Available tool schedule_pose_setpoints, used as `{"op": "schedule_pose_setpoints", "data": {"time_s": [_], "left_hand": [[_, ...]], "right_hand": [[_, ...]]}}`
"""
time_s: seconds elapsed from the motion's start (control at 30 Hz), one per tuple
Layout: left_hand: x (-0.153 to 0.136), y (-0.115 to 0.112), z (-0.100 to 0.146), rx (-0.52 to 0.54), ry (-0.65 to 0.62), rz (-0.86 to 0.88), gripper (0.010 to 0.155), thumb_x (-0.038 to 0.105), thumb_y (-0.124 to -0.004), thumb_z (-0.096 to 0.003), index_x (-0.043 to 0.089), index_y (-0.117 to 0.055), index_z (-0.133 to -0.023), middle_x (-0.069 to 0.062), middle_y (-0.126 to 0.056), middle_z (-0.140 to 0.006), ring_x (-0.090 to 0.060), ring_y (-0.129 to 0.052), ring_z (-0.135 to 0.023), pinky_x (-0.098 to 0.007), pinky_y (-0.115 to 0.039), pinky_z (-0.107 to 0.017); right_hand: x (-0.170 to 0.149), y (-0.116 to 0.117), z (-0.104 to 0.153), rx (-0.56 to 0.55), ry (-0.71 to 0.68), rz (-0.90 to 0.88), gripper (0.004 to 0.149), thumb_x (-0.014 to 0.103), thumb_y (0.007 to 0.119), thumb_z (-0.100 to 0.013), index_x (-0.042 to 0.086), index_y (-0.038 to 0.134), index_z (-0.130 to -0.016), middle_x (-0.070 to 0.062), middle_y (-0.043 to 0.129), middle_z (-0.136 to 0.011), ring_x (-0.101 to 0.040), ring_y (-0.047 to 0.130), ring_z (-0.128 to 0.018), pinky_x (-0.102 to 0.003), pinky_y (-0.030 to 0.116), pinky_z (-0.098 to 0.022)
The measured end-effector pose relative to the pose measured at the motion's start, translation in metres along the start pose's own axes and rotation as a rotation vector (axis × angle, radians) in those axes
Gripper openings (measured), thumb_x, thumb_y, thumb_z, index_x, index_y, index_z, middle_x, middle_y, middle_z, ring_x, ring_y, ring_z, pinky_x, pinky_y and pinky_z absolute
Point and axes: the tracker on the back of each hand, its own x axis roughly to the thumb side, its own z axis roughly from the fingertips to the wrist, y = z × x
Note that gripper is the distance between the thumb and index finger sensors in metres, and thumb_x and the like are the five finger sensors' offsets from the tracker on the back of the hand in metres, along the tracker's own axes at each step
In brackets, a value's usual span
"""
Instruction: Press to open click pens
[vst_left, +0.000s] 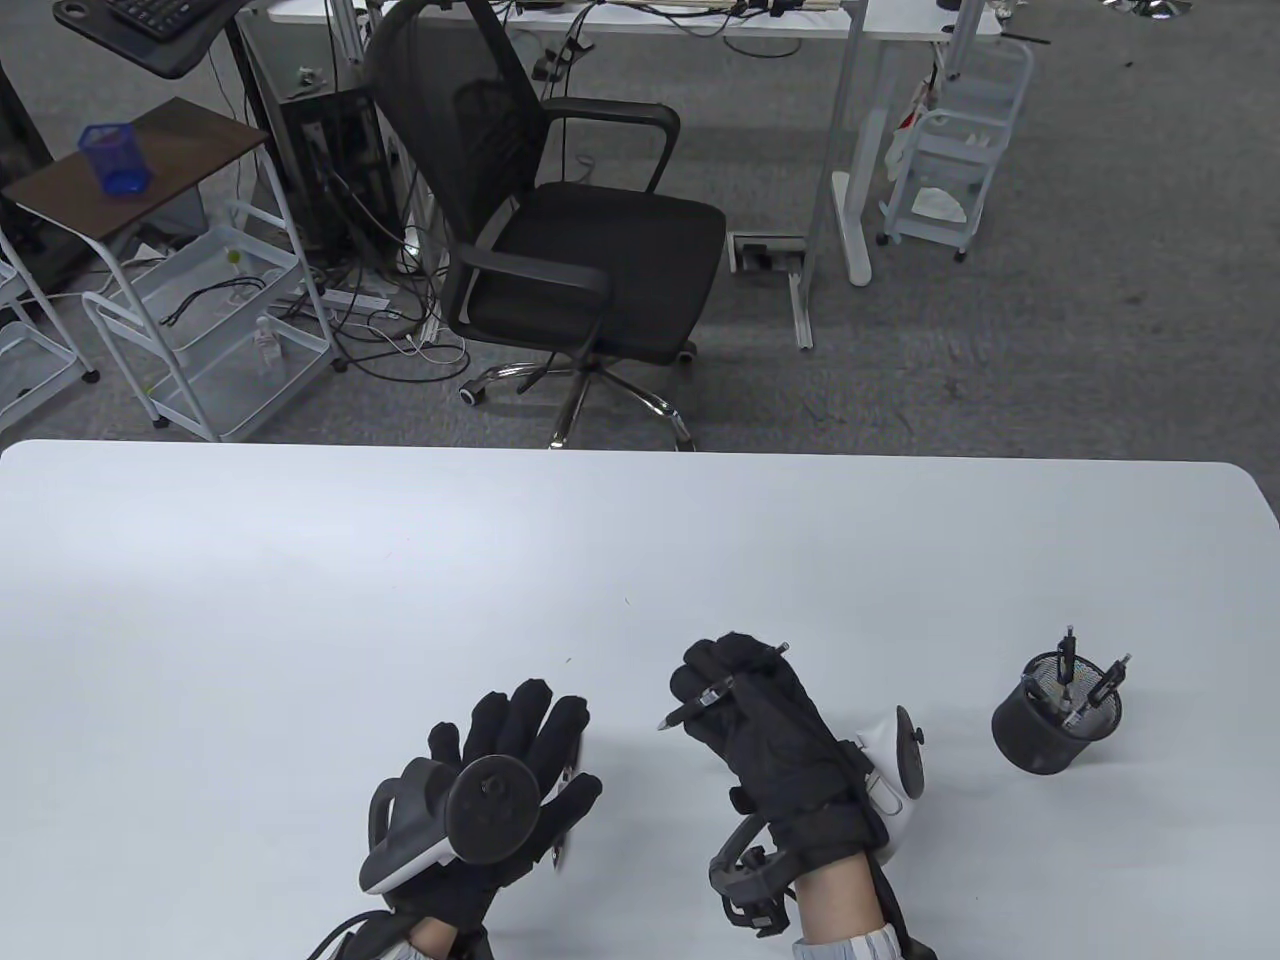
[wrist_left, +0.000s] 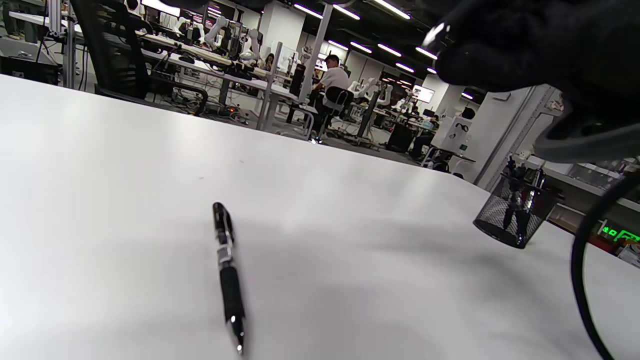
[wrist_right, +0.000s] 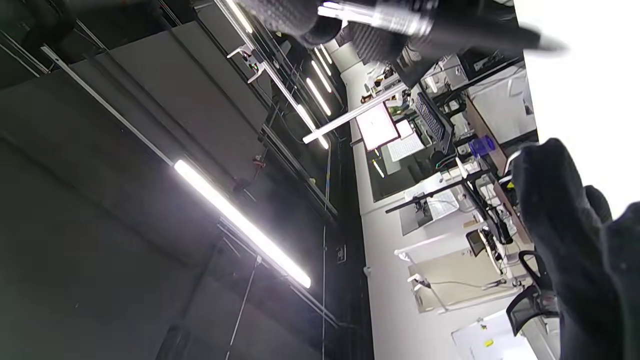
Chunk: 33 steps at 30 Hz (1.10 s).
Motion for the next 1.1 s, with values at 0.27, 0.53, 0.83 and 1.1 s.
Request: {"op": "schedule_pose_setpoints", "data": {"time_s": [0.27, 0.53, 0.83, 1.1], "left_hand": [[0.002, 0.000, -0.001, -0.007, 0.002, -0.006, 0.067, 0.059, -0.048, -0.0717, 0.027, -0.029, -0.127, -0.021, -0.026, -0.132, -0.058, -0.034, -0.117, -0.081, -0.030, -0.075], [0.002, -0.001, -0.001, -0.009, 0.004, -0.011, 0.067, 0.059, -0.048, -0.0717, 0.027, -0.029, -0.127, -0.021, -0.026, -0.132, -0.058, -0.034, -0.117, -0.081, -0.030, -0.075], [0.002, -0.001, -0.001, -0.007, 0.005, -0.010, 0.067, 0.059, -0.048, -0.0717, 0.027, -0.030, -0.127, -0.021, -0.026, -0.132, -0.058, -0.034, -0.117, -0.081, -0.030, -0.075], [0.002, -0.001, -0.001, -0.007, 0.005, -0.010, 0.067, 0.059, -0.048, -0.0717, 0.027, -0.030, -0.127, -0.021, -0.026, -0.132, -0.058, -0.034, -0.117, -0.081, -0.030, -0.074]], "right_hand": [[-0.008, 0.008, 0.004, -0.091, 0.020, -0.039, 0.049, 0.012, 0.047, -0.064, -0.007, 0.035, -0.108, -0.017, 0.063, -0.091, -0.041, 0.074, -0.074, -0.067, 0.060, -0.065], [-0.023, 0.006, 0.005, 0.018, 0.104, -0.250, 0.063, 0.061, 0.031, -0.068, 0.011, 0.064, -0.089, 0.004, 0.081, -0.061, -0.014, 0.085, -0.040, -0.040, 0.081, -0.047], [-0.026, 0.003, 0.005, 0.028, 0.078, -0.270, 0.067, 0.067, 0.027, -0.065, 0.017, 0.070, -0.078, 0.010, 0.082, -0.050, -0.009, 0.085, -0.031, -0.035, 0.083, -0.041], [-0.027, 0.002, 0.004, 0.070, 0.092, -0.272, 0.066, 0.068, 0.028, -0.066, 0.018, 0.071, -0.074, 0.010, 0.081, -0.047, -0.010, 0.084, -0.029, -0.036, 0.083, -0.041]]}}
